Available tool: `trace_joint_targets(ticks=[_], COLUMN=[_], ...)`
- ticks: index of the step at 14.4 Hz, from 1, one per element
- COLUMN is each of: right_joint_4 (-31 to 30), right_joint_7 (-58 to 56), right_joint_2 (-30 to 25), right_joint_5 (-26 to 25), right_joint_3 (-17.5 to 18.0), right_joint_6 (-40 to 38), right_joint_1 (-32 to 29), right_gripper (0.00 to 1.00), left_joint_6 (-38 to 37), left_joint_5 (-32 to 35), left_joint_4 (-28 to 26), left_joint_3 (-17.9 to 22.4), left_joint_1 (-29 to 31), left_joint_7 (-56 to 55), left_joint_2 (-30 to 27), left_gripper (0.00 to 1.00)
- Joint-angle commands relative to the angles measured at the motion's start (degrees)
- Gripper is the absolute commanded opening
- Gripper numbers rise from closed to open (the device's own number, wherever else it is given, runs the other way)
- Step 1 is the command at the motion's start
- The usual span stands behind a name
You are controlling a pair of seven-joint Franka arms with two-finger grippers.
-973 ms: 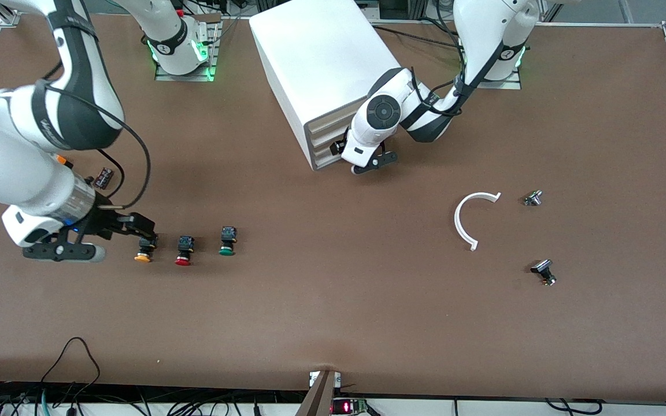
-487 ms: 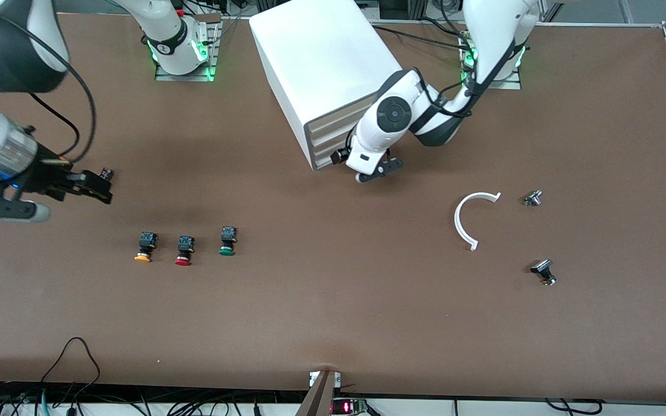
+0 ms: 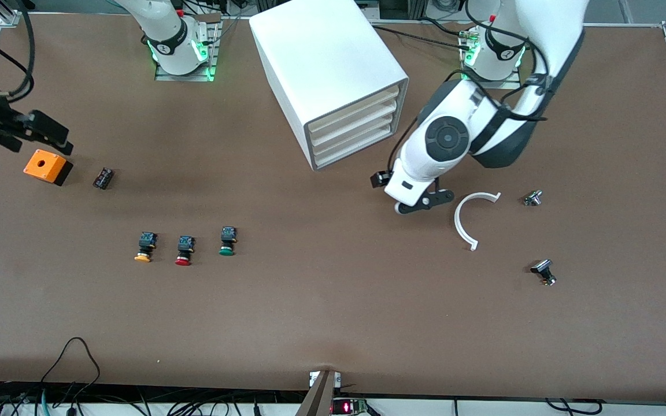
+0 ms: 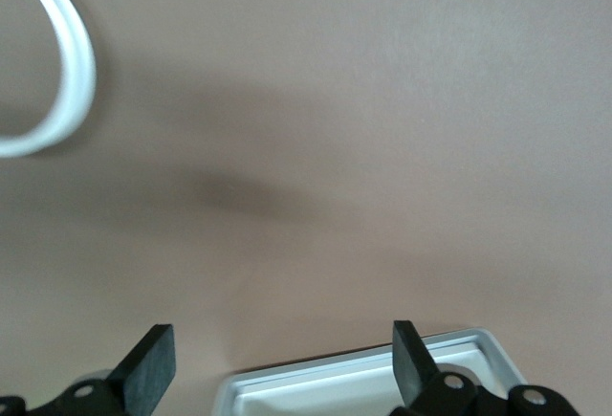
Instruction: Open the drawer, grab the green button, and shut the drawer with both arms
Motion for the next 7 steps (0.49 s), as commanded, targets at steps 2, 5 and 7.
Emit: trace_joint_targets(ticks=[2,5,7], right_joint_4=[-1.87,-2.75,-2.67], right_joint_7=[2.45,2.53,2.45], right_joint_2=[-3.32,-4.03,-4.03], right_joint_5=[-0.53,-0.7,-0.79], right_joint_3=[1.99,2.08,2.08], right_joint_6=[-2.46,-2.82,-2.73], right_joint_1=[-1.24,-1.15,-1.07], right_gripper=[1.0,1.0,1.0], left_joint_6=[-6.56,-7.26,-11.37], left_joint_5=[1.9,5.5,5.5], left_joint_4=[5.84,5.93,9.25], left_joint_3=[-0.34,-0.43,-0.43], left_joint_1=[4.76,8.62,11.61], left_joint_7=[14.6,23.66,29.19], left_joint_2=[-2.15,-6.89,-8.14], left_gripper=[1.0,1.0,1.0])
